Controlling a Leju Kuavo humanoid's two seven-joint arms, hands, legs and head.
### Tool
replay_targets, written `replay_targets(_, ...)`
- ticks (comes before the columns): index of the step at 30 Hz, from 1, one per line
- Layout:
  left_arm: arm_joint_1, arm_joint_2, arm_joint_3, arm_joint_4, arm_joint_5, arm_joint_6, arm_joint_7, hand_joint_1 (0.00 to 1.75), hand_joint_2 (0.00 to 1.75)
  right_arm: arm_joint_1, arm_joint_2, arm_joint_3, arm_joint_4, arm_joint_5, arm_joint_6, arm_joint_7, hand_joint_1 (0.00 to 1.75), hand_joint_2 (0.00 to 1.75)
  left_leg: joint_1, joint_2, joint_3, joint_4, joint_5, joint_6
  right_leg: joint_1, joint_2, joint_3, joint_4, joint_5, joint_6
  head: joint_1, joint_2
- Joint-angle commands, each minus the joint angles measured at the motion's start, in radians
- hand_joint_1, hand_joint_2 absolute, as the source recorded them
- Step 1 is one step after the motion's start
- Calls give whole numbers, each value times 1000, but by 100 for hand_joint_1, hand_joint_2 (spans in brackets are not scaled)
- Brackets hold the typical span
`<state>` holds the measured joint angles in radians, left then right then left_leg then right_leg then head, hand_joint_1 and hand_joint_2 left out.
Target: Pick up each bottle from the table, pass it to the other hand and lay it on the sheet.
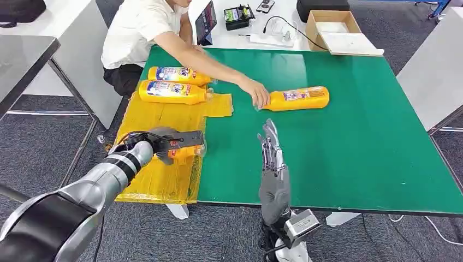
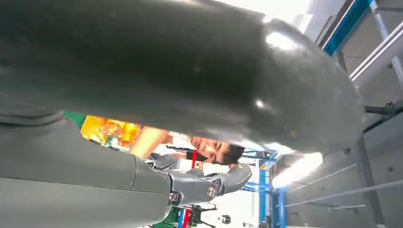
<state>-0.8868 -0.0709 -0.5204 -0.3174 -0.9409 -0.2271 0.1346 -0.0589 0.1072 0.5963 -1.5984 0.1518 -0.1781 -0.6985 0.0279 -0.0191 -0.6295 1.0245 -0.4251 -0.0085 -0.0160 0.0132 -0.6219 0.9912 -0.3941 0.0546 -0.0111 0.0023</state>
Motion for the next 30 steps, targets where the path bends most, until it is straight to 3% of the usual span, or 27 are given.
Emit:
replay_targets(1,22,4,114,48,103,37,-130,0,175,-47,-22,29,81,-38,6,0,0,0,0,3,3,-1,-1,1,0,2,2,-1,0,-1,0,0)
replay_targets(9,29,-9,106,36,93,93,-123,0,175,-41,-18,16,84,-28,5,0,0,0,0,3,5,-1,-2,2,0,1,4,-1,-1,-2,0,0)
replay_targets(11,42,-31,160,1,165,119,-226,0,175,-34,-22,12,80,-27,13,0,0,0,0,2,3,-1,-1,2,0,0,3,-1,-1,-1,0,0)
replay_targets(13,42,-31,160,1,165,119,-226,0,175,-34,-22,12,80,-27,13,0,0,0,0,2,3,-1,-1,2,0,-1,3,-1,-1,-2,0,0)
replay_targets(15,56,-44,167,-34,191,142,-312,0,175,-33,-28,13,70,-19,0,0,0,0,0,1,3,-1,-1,2,0,-1,2,-1,-1,-1,0,0)
replay_targets(30,56,-44,167,-34,191,142,-312,0,175,-33,-28,13,70,-19,0,0,0,0,0,2,4,-1,-2,2,1,0,3,-1,-1,-2,0,0)
